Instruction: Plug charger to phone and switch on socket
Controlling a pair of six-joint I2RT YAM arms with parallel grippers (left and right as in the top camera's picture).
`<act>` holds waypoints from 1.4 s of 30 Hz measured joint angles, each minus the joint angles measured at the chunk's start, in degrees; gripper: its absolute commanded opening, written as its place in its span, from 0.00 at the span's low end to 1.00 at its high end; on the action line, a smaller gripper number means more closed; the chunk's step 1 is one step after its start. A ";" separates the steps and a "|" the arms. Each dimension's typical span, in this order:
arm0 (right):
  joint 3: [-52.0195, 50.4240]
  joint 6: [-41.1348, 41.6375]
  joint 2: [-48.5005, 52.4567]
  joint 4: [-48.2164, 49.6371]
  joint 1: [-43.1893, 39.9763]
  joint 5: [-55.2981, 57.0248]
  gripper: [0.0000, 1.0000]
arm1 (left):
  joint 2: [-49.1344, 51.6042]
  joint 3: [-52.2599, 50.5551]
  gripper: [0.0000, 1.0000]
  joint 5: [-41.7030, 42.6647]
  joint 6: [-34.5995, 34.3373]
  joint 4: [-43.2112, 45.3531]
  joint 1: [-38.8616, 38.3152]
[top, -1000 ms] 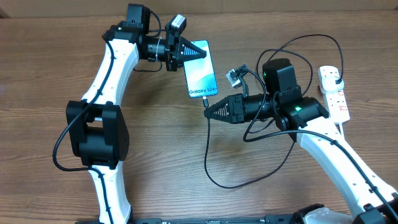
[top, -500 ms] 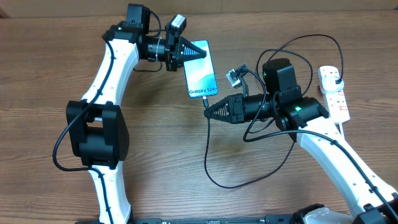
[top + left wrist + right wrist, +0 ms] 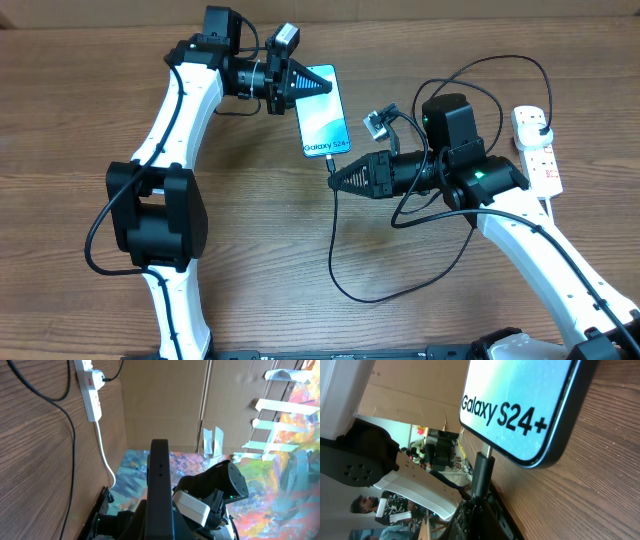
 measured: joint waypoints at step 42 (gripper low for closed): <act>-0.11 1.18 0.00 1.51 0.20 0.52 0.04 | 0.00 0.00 0.04 0.00 0.02 0.22 -1.01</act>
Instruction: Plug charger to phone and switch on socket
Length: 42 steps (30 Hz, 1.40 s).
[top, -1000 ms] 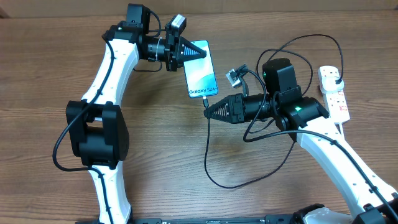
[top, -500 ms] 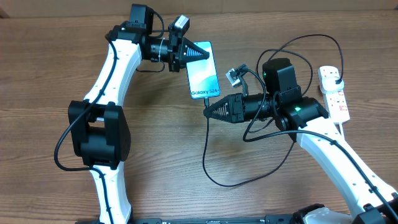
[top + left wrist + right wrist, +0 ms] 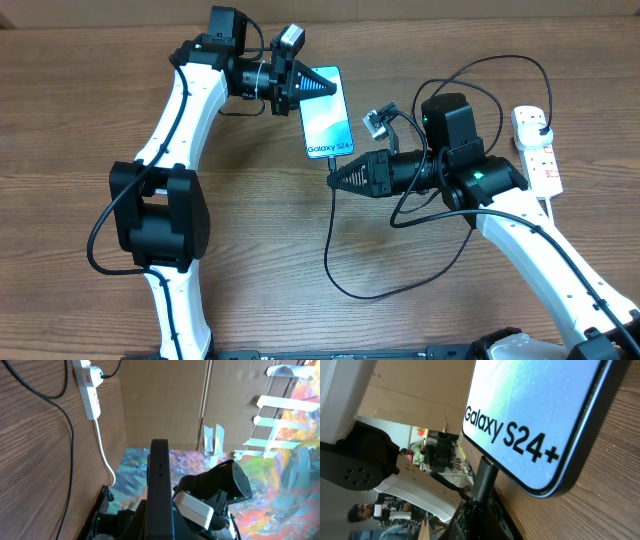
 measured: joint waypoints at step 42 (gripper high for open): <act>-1.33 4.63 0.00 4.11 -1.81 -1.60 0.04 | 0.00 0.26 0.04 0.13 1.18 -1.09 -0.44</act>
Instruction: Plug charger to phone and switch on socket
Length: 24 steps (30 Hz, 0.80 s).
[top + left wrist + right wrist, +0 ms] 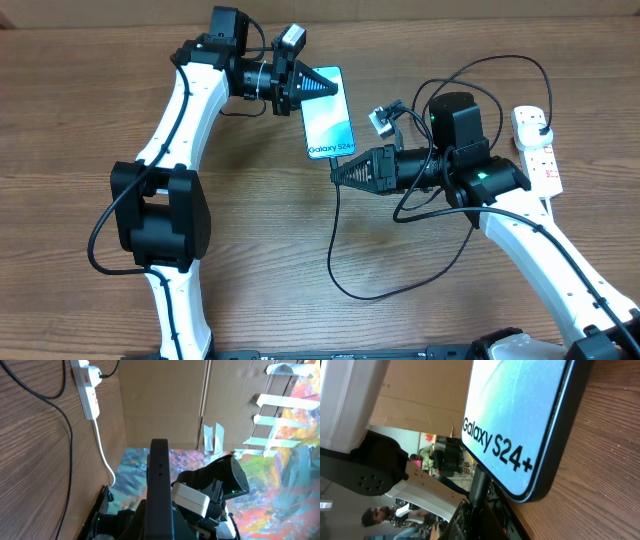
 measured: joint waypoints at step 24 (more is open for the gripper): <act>0.00 -0.09 0.00 -0.09 -0.57 3.41 0.15 | 0.00 0.20 0.04 -0.37 0.44 1.73 0.07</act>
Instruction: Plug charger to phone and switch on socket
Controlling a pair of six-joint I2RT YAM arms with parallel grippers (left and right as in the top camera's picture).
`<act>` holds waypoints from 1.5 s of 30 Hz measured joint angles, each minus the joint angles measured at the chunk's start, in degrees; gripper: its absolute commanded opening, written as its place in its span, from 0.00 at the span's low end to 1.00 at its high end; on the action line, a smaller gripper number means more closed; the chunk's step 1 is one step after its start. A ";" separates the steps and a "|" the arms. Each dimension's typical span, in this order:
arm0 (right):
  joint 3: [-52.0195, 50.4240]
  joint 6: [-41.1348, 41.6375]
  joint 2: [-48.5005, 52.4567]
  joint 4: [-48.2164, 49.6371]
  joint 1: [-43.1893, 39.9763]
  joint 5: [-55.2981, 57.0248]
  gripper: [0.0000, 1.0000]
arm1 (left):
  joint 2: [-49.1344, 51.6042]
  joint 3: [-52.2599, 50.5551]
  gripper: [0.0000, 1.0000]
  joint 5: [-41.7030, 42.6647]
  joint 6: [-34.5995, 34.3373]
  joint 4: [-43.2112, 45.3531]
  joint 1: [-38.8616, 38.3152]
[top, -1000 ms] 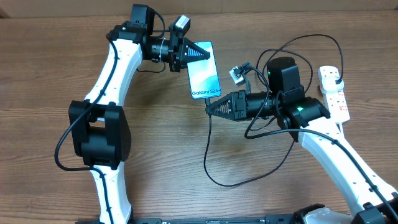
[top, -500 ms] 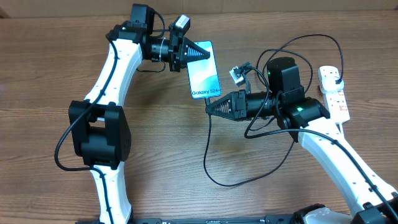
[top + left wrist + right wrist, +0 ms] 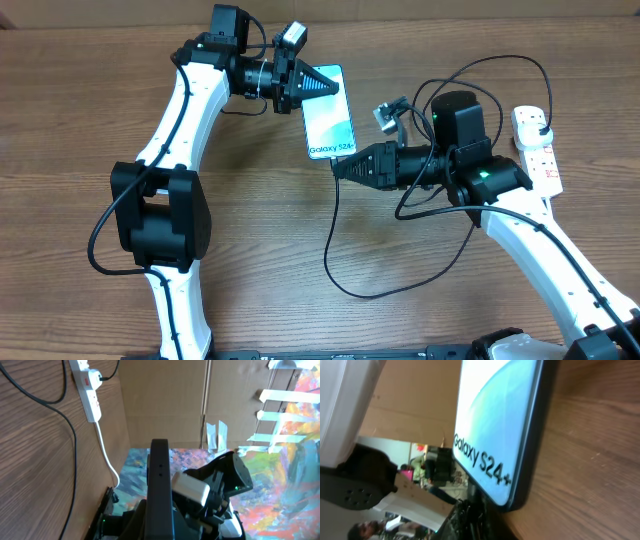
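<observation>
The phone (image 3: pixel 328 112), its blue screen reading "Galaxy S24+" (image 3: pixel 495 425), is held over the table with my left gripper (image 3: pixel 308 82) shut on its far end. It shows edge-on in the left wrist view (image 3: pixel 159 480). My right gripper (image 3: pixel 338 167) is shut on the black charger plug (image 3: pixel 476 494), which sits right at the phone's near edge. Whether the plug is seated in the port cannot be told. The white power strip (image 3: pixel 535 148) lies at the right, with a red switch (image 3: pixel 85 380).
The black charger cable (image 3: pixel 345 280) loops across the wooden table in front of my right arm and up over it to the power strip. A white lead (image 3: pixel 107 460) runs from the strip off the table's edge.
My right gripper has shifted a little up toward the phone's near edge with the plug. In the right wrist view the phone now looks more edge-on and the plug is tucked behind its corner.
At the oldest moment my left gripper held the phone and my right held the plug against its near edge. The phone then sat slightly further right, with the plug off to one side of the edge. Both have stayed gripped, and now the plug sits tight at the edge.
</observation>
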 measured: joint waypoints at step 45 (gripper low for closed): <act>0.02 -3.67 0.00 -8.96 -1.01 9.51 0.38 | 0.02 -0.02 0.04 -52.13 4.63 -16.37 1.90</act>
